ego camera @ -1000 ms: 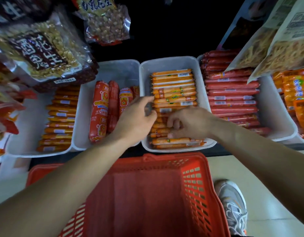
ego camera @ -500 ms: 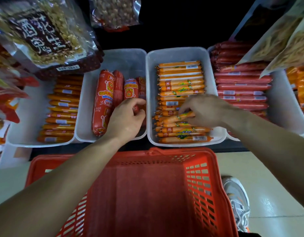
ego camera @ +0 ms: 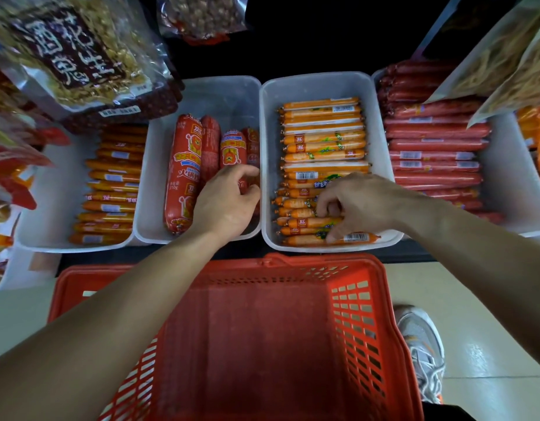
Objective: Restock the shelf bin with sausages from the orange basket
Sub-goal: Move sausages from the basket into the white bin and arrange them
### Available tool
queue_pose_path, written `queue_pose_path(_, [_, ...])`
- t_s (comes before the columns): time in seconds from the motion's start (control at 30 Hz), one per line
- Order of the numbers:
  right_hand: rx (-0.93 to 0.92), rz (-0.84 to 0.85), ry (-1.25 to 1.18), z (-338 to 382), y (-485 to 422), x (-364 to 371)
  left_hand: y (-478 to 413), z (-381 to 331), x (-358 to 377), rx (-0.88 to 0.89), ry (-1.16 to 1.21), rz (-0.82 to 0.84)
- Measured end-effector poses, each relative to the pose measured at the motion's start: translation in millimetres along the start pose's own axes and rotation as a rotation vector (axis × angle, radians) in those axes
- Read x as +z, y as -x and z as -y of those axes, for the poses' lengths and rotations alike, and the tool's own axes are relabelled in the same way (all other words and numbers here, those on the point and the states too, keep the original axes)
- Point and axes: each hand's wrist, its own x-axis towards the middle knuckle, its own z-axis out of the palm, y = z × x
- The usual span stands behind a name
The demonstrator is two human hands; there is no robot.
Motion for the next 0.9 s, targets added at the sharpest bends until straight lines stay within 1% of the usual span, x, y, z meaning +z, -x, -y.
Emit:
queue_pose_path(0.13, [-0.008, -0.015, 0.05, 0, -3, 0, -1, 0, -1, 0.004, -0.019, 0.008])
queue_pose_path(0.27, [-0.013, -0.105, 0.093, -2, -3, 1, -3, 3, 1, 0.019, -0.055, 0.017])
queue_pose_path(0.37, [-0.002, -0.073, 0.061, -4, -4, -4, -4, 4, 1, 0.022, -0.058, 0.012])
queue_pose_path(0.43, [-0.005, -0.032, 0.109, -1, -5, -2, -4, 4, 1, 0.024, -0.05, 0.015])
queue_pose_path(0.5, [0.0, -0.056, 0.16, 2, -6, 0, -4, 5, 1, 0.026, -0.044, 0.016])
queue_pose_path(0.6, [0.012, -0.095, 0.149, 3, -6, -1, -5, 1, -1, 0.017, 0.027, 0.007])
queue_pose_path(0.67, [0.015, -0.079, 0.14, 4, -4, -5, -2, -6, -3, 0.069, 0.059, -0.016])
queue_pose_path(0.73, [0.025, -0.088, 0.168, 3, -1, -13, 3, -16, -3, 0.179, 0.039, -0.03])
queue_pose_path(0.8, [0.046, -0.185, 0.178, -4, 2, -21, 10, -29, 1, 0.219, 0.037, -0.005])
queue_pose_path(0.83, [0.057, -0.269, 0.17, -8, 3, -23, 12, -35, 4, 0.189, 0.054, 0.013])
queue_pose_path(0.9, [0.082, -0.437, 0.176, -15, 3, -20, 14, -49, 13, 0.063, 0.118, 0.032])
